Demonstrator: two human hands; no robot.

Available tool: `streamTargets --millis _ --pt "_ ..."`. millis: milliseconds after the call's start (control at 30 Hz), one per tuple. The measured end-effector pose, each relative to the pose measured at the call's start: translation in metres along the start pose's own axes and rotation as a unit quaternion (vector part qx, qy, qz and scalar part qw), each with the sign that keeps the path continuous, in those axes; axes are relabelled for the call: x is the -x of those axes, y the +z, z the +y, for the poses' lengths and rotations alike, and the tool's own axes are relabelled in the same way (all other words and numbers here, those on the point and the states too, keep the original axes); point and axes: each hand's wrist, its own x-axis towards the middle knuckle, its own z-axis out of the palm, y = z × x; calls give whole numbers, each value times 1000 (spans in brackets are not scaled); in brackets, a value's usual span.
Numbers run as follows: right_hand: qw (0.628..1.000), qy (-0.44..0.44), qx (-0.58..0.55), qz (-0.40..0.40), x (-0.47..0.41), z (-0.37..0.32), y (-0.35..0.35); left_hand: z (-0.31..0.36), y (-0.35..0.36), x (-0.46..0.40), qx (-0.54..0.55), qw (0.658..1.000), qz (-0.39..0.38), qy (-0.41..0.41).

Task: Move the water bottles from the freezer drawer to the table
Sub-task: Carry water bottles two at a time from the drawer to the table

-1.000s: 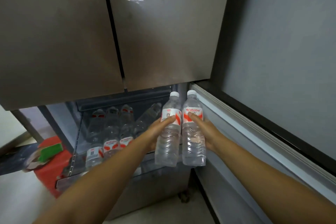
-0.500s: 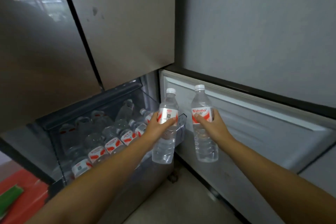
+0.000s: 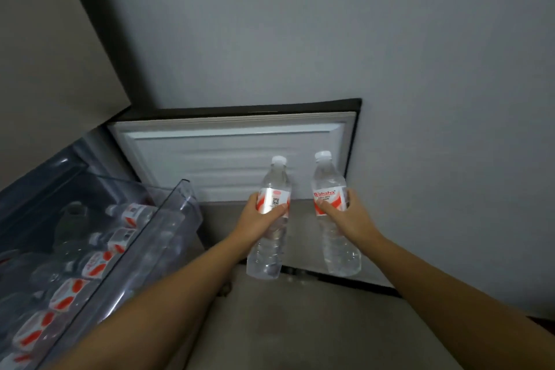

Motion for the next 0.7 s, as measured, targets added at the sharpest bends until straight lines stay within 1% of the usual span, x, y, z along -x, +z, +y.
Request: streamTargets --millis 133,333,367,433,500,567,700 --pt "998 28 4 64 21 29 -72 14 75 7 -26 997 -70 23" --pt "982 70 -16 175 75 88 -209 25 219 41 -65 982 -172 39" --pt "978 76 -24 195 89 100 -241 27 253 53 -73 978 -193 39" --pt "973 87 -28 210 106 114 -280 31 293 69 -79 971 -220 43" --pt "963 105 -37 247 132 139 -335 34 355 95 -92 959 -265 51" --pt "951 121 -48 281 153 157 -372 36 400 111 -98 948 -297 60" --pt "912 159 -77 370 208 183 -446 43 498 152 -116 917 -375 76"
